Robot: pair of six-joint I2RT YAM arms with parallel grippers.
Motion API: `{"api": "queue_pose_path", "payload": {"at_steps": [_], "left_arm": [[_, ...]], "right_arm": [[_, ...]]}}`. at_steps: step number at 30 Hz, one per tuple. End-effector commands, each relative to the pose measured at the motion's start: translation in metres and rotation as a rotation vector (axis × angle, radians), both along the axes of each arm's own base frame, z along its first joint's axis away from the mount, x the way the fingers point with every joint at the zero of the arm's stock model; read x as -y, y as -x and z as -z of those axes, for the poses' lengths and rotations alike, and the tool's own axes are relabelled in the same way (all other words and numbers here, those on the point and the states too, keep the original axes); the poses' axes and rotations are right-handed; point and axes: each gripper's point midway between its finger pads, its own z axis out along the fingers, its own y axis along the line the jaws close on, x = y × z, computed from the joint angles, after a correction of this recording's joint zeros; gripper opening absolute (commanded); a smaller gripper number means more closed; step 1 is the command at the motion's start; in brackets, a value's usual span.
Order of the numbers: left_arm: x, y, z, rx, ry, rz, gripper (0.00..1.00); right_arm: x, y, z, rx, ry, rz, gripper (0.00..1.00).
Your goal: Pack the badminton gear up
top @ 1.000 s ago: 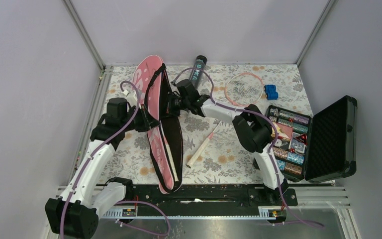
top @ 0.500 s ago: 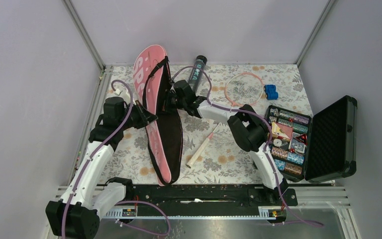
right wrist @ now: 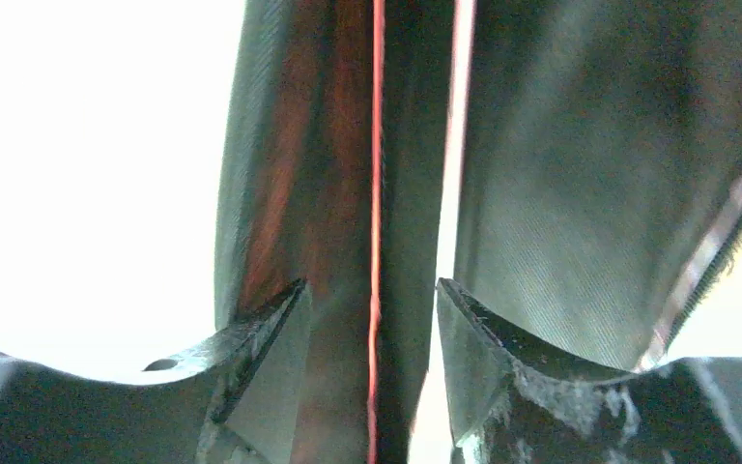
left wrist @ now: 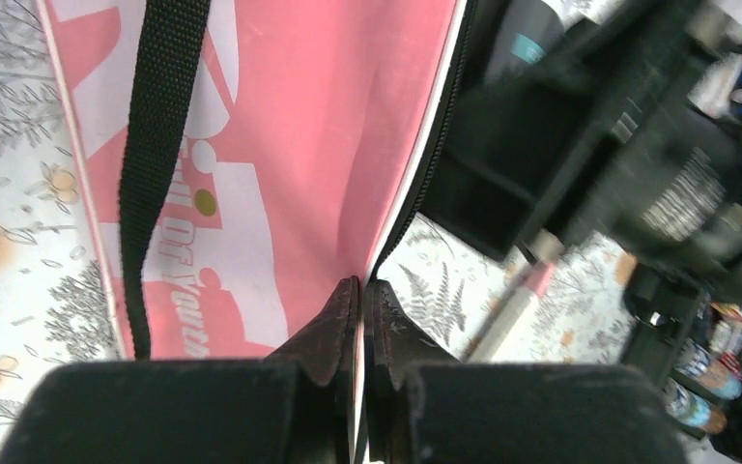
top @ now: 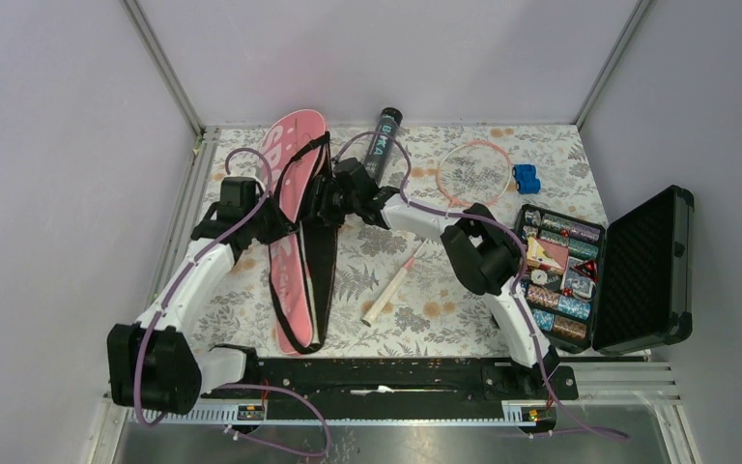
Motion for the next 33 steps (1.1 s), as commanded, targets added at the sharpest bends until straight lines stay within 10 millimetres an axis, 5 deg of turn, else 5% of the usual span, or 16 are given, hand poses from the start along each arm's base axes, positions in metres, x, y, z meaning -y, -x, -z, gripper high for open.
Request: {"api": "queue_pose_path", "payload": {"at_steps": [1,8,15,20,25,33], "left_arm": [[-0.022,-0.035,-0.015,0.070,-0.111,-0.053,0.00],[-0.038,-0.054,0.002,0.031,-0.167,-0.103,0.02],[-0.027,-0.057,-0.010,0.027,-0.149,-0.016,0.48],[-0.021,-0.038,-0.024,0.020,-0.177,0.089,0.60],[0.001,-0.007,-0.036,0.049,-0.234,0.226,0.65],[0.053,0.045,-0.043,0.114,-0.228,0.433,0.65]], "right_arm": [[0.023,0.010,-0.070,0.083,-0.039,-0.001,0.58],[0.089,0.044,-0.093,0.046,0.034,0.061,0.58],[0.186,0.058,-0.101,0.032,0.250,0.295,0.57],[0.249,0.071,-0.087,0.005,0.397,0.426,0.57],[0.274,0.084,-0.069,-0.030,0.507,0.429,0.55],[0.281,0.084,-0.063,-0.044,0.531,0.464,0.51]]}}
